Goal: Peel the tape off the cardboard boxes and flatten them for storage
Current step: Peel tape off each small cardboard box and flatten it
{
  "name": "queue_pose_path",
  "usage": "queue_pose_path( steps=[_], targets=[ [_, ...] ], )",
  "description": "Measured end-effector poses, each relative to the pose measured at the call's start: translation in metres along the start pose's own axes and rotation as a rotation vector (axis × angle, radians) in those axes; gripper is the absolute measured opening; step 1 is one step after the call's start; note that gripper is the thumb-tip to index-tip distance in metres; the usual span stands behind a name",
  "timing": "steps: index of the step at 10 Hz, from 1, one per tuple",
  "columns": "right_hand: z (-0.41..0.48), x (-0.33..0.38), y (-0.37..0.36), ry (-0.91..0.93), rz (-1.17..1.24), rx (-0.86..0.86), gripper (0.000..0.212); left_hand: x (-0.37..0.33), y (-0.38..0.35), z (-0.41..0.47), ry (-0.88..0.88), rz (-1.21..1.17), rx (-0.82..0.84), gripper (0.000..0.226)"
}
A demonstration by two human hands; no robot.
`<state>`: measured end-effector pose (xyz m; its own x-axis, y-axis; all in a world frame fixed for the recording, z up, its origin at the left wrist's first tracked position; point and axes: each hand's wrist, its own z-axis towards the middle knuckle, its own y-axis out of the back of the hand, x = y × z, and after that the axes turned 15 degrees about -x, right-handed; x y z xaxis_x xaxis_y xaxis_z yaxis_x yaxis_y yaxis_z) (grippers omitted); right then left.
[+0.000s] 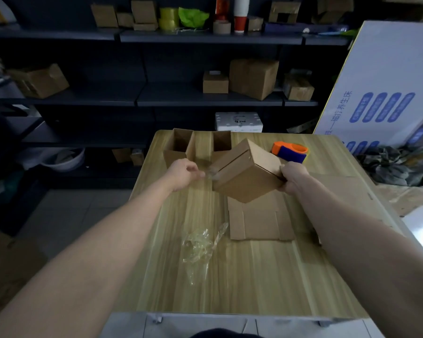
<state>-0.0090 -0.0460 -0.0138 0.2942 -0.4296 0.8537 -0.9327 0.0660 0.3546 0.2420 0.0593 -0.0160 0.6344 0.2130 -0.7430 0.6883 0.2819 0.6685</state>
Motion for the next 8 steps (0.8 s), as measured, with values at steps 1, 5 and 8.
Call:
queue_pose_path(
  steps=[1, 5, 8],
  targets=[
    [0.008, -0.008, -0.001, 0.159, -0.395, -0.125, 0.049, -0.004, 0.000, 0.000, 0.058, -0.332, -0.063, 0.017],
    [-0.059, -0.005, -0.067, 0.849, -1.164, 0.166, 0.128, -0.023, -0.018, -0.003, 0.198, -0.500, -0.077, 0.022],
    [-0.040, -0.003, -0.042, 0.886, -1.073, 0.089, 0.113, -0.001, -0.012, -0.004, 0.414, -0.609, -0.248, 0.023]
  ],
)
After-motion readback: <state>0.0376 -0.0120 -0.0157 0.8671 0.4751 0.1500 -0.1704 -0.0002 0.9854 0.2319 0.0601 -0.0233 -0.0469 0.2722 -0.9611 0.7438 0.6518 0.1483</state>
